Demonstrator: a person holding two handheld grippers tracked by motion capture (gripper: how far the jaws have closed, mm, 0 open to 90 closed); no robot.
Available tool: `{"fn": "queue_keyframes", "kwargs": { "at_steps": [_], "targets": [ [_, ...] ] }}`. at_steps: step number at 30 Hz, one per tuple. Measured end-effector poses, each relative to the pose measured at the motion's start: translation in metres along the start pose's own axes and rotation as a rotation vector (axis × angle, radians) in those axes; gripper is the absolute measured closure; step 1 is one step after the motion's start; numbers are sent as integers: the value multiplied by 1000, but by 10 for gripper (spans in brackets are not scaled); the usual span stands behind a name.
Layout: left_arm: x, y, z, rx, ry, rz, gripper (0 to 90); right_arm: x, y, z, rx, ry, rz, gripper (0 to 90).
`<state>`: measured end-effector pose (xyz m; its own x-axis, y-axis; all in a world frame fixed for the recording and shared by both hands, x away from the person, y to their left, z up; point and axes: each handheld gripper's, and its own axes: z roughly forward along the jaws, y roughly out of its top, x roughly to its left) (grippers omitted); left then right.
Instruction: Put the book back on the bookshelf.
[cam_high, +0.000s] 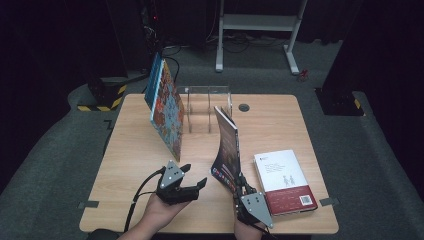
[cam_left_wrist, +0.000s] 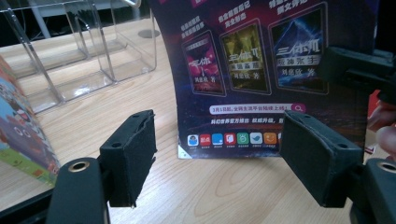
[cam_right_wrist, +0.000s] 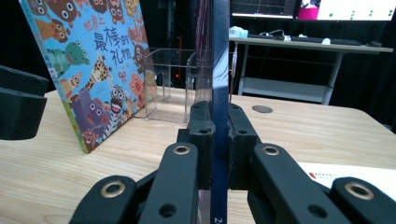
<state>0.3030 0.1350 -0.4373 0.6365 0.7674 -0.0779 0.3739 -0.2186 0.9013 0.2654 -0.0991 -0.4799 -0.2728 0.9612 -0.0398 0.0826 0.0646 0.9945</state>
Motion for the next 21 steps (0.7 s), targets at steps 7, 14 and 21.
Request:
{"fn": "queue_keyframes", "kwargs": {
  "at_steps": [7, 14, 21],
  "targets": [
    [-7, 8, 2, -24, -21, 5, 271, 2, 0, 0, 13, -6, -11, 838],
    [-9, 10, 6, -19, -27, 3, 266, 5, -1, 3, 24, -3, -23, 838],
    [-9, 14, 8, -20, -25, 4, 259, 7, -2, 4, 33, 2, -27, 838]
  ]
}}
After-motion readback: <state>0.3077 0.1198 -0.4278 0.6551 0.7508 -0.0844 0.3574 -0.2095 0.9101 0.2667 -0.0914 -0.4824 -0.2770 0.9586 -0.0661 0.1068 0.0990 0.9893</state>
